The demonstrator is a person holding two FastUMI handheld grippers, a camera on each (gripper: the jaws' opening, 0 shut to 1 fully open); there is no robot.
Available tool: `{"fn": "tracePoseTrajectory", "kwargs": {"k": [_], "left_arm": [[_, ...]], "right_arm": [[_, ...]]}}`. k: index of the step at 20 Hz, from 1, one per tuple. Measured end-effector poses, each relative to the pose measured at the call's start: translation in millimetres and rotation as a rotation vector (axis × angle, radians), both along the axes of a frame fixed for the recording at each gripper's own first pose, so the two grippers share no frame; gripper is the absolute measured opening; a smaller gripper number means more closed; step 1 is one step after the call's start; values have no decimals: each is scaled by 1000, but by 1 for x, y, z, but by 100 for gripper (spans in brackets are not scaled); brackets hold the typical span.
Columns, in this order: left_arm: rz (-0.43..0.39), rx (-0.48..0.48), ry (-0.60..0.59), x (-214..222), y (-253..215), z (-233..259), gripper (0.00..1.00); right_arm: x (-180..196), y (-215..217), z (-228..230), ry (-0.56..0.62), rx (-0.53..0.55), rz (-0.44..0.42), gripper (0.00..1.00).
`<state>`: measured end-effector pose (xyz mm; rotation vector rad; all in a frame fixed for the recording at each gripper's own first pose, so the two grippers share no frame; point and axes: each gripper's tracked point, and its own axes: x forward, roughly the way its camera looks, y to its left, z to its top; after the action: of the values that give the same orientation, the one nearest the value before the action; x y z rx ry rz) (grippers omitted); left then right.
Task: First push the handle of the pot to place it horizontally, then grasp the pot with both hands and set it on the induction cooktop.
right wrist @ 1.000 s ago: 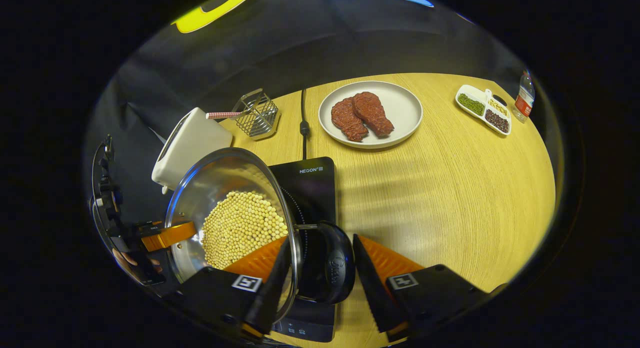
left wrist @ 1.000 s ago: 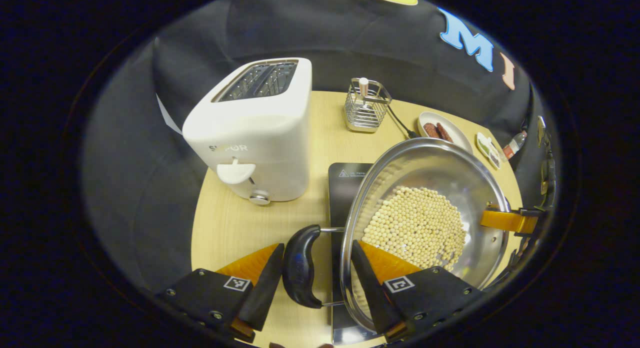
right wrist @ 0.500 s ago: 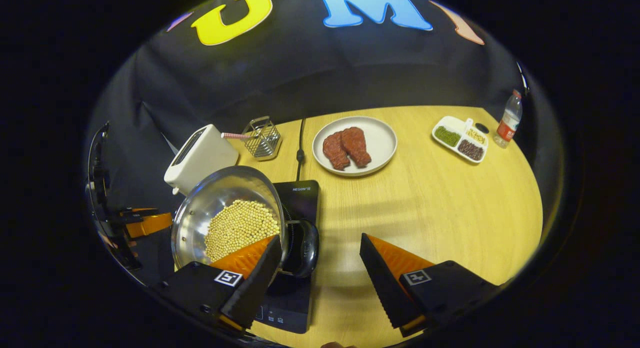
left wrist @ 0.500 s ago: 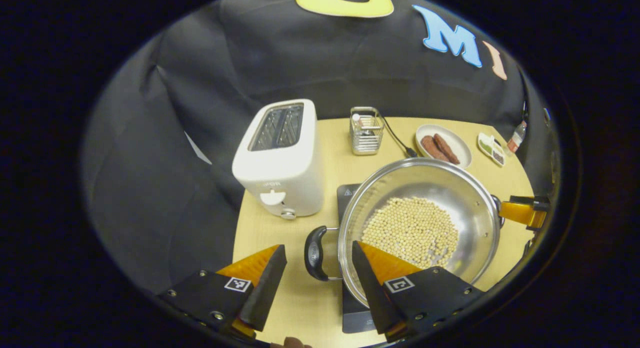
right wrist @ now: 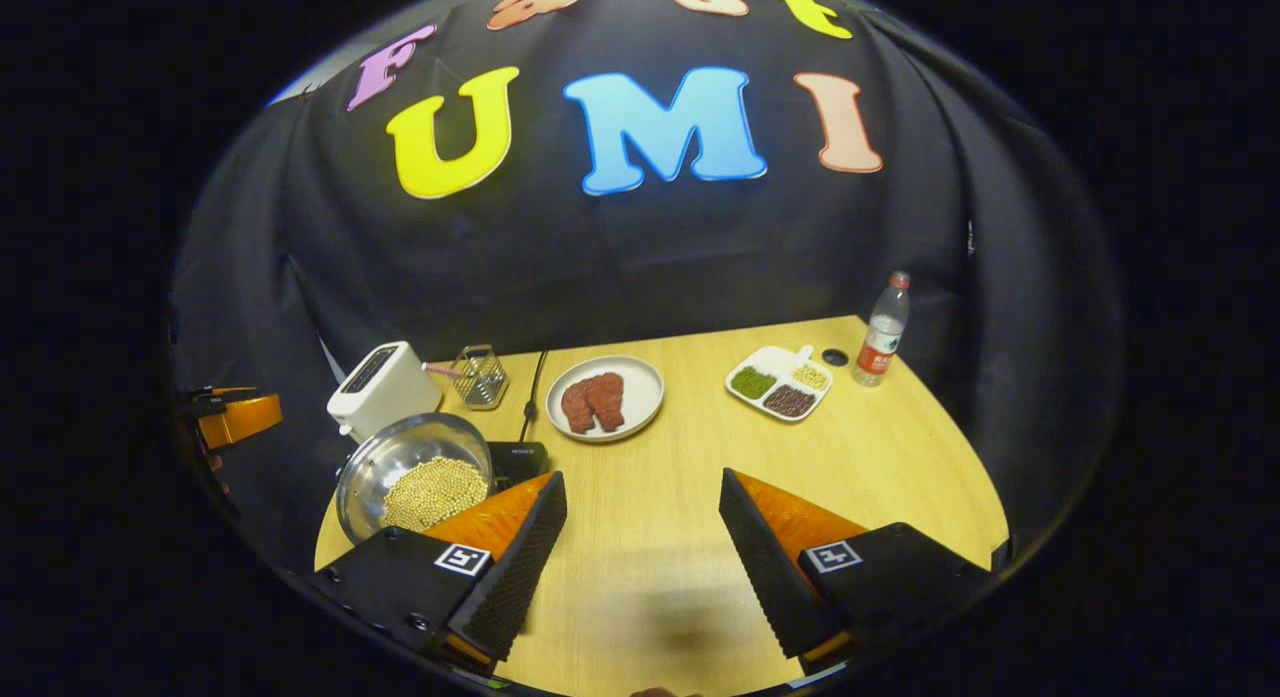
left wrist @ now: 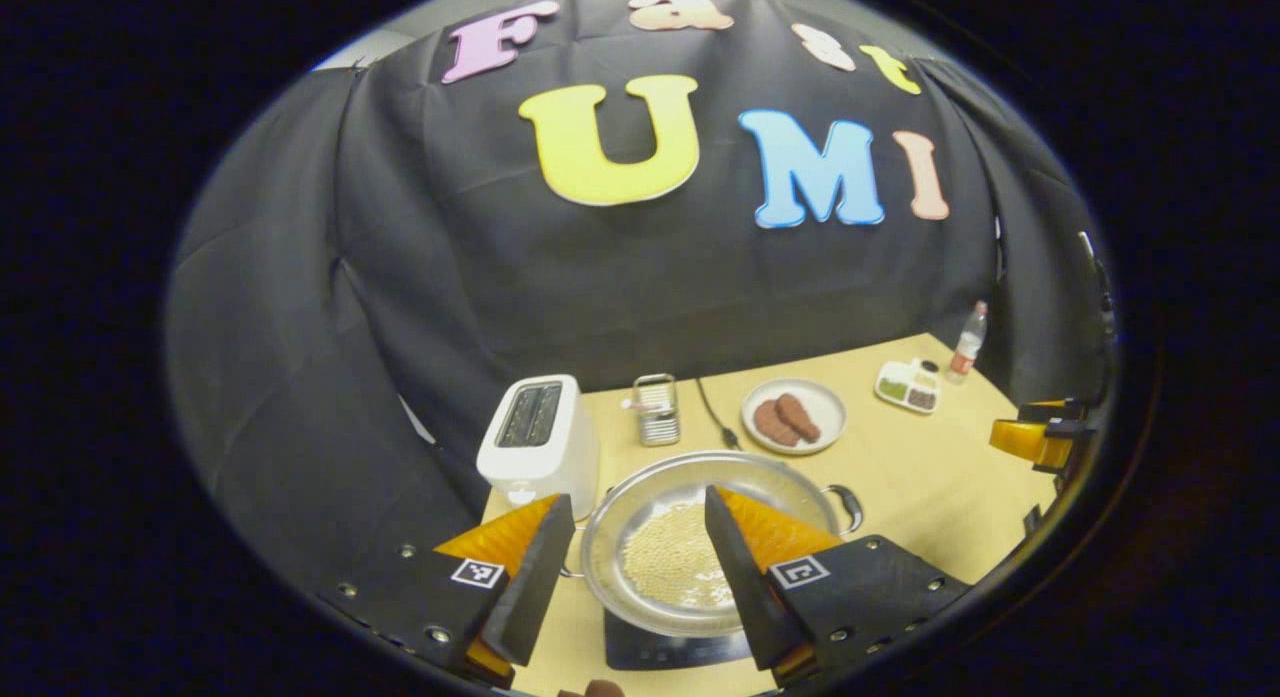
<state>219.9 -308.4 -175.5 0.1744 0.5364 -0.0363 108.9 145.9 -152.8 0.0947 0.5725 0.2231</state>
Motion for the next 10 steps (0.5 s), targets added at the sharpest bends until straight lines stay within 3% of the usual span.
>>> {"fn": "tracePoseTrajectory", "kwargs": {"k": [5, 10], "left_arm": [[18, -64, -129, -27, -82, 45, 80], [80, -161, -264, -69, -163, 86, 78]], "right_arm": [[-12, -74, 40, -119, -29, -37, 98], [-15, -136, 93, -243, -42, -14, 98]]}}
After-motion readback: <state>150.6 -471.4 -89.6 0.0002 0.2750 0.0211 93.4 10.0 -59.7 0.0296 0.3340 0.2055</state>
